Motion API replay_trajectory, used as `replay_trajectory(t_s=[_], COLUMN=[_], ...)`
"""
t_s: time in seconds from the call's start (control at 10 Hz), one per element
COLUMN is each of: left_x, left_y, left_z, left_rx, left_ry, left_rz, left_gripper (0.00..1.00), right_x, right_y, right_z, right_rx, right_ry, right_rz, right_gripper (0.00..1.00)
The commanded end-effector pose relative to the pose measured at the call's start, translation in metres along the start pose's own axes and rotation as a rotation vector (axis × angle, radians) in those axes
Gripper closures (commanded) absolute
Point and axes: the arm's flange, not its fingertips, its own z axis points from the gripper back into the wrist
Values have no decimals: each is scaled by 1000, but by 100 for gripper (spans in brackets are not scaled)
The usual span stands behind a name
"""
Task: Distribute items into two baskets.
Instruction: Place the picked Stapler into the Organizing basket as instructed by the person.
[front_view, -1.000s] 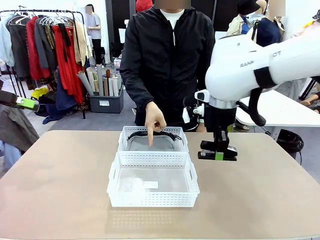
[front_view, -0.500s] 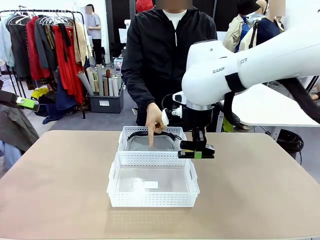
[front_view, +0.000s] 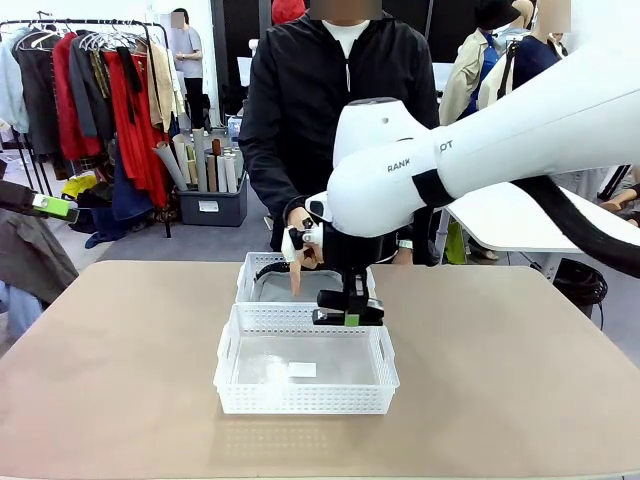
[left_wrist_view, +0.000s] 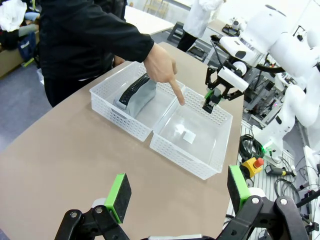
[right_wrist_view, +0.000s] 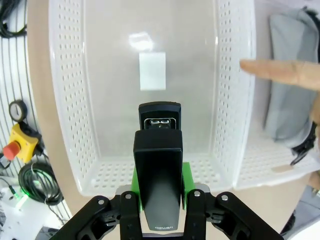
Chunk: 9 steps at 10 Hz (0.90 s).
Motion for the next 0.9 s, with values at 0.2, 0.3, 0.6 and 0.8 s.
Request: replay_trajectory(t_s=[0.2,0.3,0.6,0.8], left_x=[1,1,1,1], left_y=[-1,-1,-1,-1], left_z=[1,1,1,1], left_rx=[2,2,2,2], left_ry=[-2,-2,-2,-2], left_rz=[1,1,1,1], left_gripper=[0,0,0,0], right_x=[25,31,41,43], right_y=[-2,-1,-1,-4], right_z=[-22,-27,-42,-53], right_rx=[-87,-92,-46,-11], right_ry=[-56,-63,-70,-84], right_rz=[-10,5,32,47], right_gripper=[100,100,100,100])
